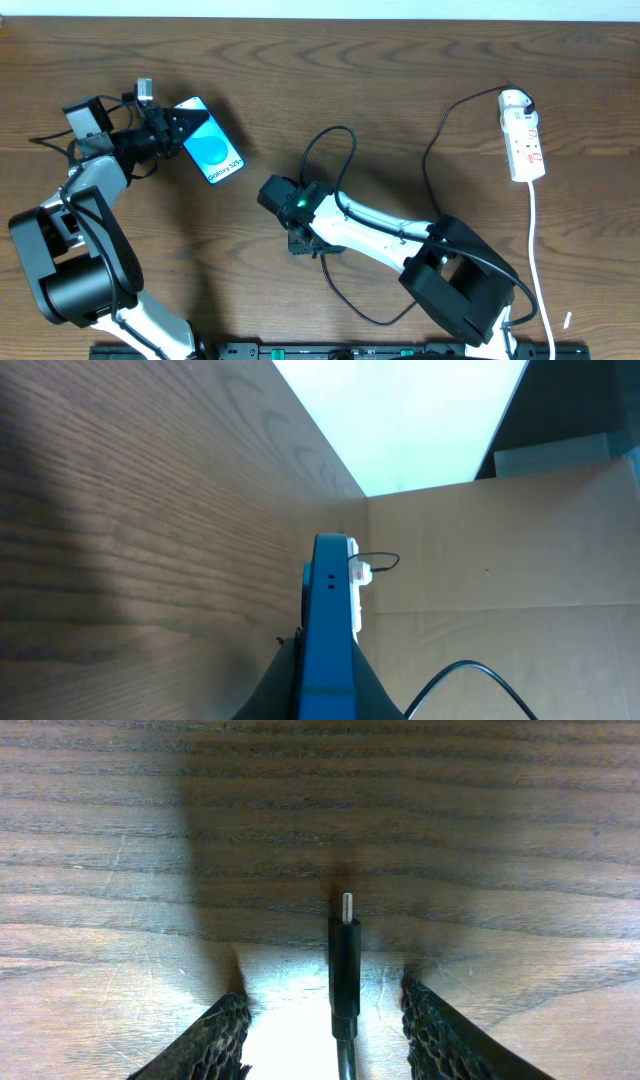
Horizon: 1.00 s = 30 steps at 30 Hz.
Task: Plug charger to phone and switch on socket
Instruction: 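Close the right gripper on the cable's USB-C connector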
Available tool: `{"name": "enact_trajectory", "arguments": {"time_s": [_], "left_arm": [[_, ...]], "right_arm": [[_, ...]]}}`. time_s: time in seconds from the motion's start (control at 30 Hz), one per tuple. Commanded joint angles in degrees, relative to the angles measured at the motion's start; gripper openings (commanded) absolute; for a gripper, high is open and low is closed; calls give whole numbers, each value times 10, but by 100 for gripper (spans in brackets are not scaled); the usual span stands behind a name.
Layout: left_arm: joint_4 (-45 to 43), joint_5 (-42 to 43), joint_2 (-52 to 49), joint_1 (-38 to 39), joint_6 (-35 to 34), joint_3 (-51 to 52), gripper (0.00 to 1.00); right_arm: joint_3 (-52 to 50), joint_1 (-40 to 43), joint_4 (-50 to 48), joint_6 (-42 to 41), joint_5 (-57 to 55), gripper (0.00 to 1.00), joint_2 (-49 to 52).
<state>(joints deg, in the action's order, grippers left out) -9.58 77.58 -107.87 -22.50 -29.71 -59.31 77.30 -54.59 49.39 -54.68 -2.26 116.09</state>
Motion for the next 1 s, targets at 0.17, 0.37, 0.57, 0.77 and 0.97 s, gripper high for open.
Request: {"name": "enact_trajectory", "arguments": {"time_s": [0.17,0.37,0.57,0.77,0.97], "left_arm": [[-2,8,14,-3,8,4,7],[-2,8,14,-3,8,4,7],[-1,8,14,-3,8,4,7],[-1,8,14,-3,8,4,7],[-1,8,14,-3,8,4,7]], "right_arm": [[6,15,-3,-4,-6,45,12],[6,23,-5,-4,-6,45,12],[6,25,-8,1,-6,45,12],[6,25,-8,3,-5,35,12],[6,24,-8,5,-2,30,12]]}}
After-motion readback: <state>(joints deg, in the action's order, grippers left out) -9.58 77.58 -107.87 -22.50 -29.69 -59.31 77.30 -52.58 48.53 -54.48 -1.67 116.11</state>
